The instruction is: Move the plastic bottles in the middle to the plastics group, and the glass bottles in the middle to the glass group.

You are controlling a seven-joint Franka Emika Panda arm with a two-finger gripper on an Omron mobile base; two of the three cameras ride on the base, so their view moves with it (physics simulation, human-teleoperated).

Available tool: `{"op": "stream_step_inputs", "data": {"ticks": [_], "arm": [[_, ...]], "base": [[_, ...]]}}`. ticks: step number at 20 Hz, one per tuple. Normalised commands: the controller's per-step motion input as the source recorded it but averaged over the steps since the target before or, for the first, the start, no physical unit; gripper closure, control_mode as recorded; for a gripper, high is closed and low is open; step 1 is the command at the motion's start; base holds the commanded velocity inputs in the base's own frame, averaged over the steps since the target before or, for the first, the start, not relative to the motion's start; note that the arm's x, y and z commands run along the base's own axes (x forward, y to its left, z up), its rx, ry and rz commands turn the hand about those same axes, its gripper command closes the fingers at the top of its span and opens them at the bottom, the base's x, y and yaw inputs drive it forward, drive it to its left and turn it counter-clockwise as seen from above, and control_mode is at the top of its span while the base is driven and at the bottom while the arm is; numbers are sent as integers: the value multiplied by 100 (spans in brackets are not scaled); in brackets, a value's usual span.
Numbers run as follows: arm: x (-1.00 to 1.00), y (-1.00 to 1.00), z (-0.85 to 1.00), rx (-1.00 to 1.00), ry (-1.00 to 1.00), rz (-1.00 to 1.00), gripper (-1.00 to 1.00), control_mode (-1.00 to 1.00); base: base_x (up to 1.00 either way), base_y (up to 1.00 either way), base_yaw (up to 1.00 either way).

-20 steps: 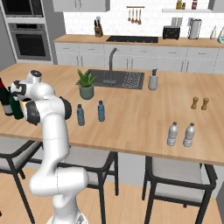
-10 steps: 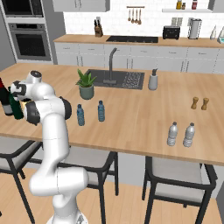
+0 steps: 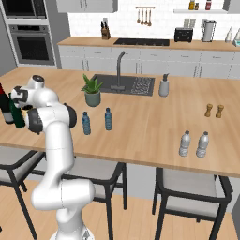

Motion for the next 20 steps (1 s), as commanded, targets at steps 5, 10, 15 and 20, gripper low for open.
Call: {"op": "stream_step_inputs", "data": {"ticks": [5, 10, 15, 20], "arm": [[-27, -24, 34, 0, 0, 0, -100, -100], [-29, -34, 36, 0, 3, 0, -100, -100], [-26, -69, 21, 0, 5, -1, -100, -100], [-17, -74, 6, -4, 0, -14, -100, -100]], "base": [[0, 0, 0], [0, 0, 0], [0, 0, 0], [0, 0, 0]]}}
